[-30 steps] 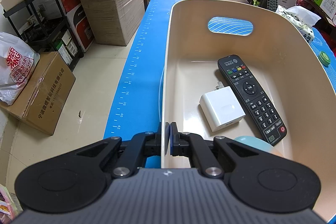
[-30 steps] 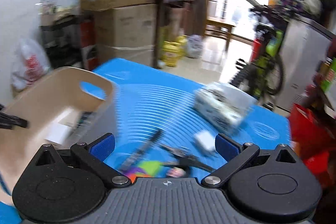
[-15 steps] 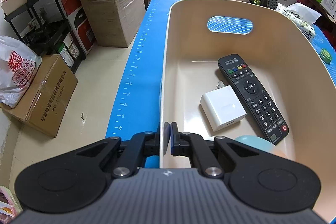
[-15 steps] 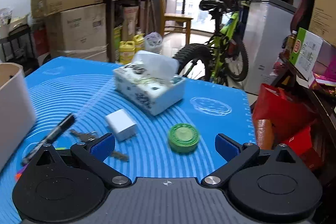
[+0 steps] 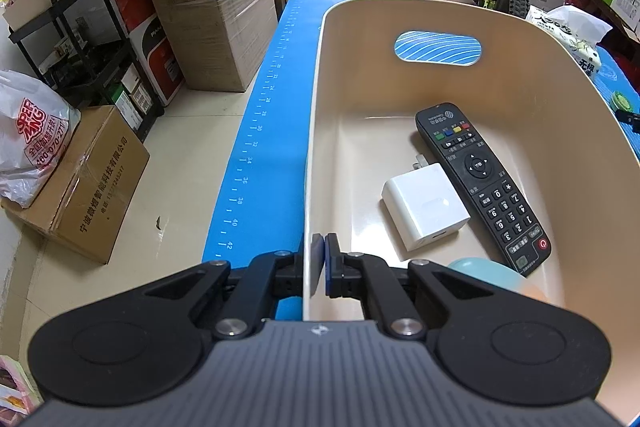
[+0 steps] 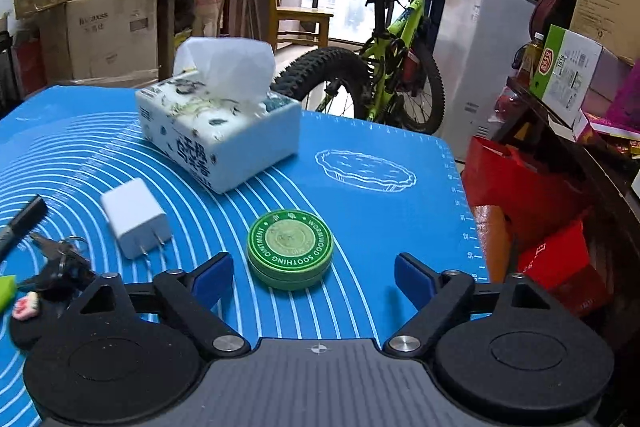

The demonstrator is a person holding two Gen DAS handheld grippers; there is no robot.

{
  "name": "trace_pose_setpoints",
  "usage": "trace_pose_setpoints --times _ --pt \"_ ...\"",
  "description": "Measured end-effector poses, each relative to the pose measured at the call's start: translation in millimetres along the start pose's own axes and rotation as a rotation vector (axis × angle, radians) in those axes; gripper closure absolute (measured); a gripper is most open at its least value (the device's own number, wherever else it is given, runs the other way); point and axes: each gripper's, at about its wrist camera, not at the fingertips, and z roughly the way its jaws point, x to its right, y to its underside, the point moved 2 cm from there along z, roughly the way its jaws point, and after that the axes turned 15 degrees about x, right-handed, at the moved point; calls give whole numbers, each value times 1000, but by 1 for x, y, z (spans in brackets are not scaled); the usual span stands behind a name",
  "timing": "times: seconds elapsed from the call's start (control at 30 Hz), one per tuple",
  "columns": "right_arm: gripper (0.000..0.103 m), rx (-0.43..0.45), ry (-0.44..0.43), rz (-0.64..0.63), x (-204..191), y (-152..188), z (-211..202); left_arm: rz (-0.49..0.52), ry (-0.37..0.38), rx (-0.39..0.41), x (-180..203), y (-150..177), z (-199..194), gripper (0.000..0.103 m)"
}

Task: Organize rigid objects
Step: 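Grasp the green round tin with the right tool, then carry the green tin with the right tool over the bin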

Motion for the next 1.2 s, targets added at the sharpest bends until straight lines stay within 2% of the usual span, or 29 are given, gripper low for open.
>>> trace_pose_setpoints --times 0.2,0.3,0.37,0.43,0.67,0.8,1.0,1.2 --pt "19 18 5 1 -3 0 7 -3 4 1 0 0 0 97" --pt "24 33 12 4 -6 -1 9 -10 7 3 -2 -1 -1 98" --pt "41 39 8 2 -10 -3 10 -12 8 5 -2 -1 -1 98" --pt "49 39 -10 10 -13 -5 11 -8 6 6 -2 -1 -1 98" --pt "50 60 29 23 -15 -4 2 -26 16 10 -6 1 0 98" --pt "50 92 6 20 -19 -12 -16 -27 16 12 -6 1 0 98" --pt "50 186 -88 -19 -41 -54 -60 -32 19 12 -6 1 1 98" --pt "50 273 -225 -62 -90 -101 -112 -36 19 13 -6 1 0 98"
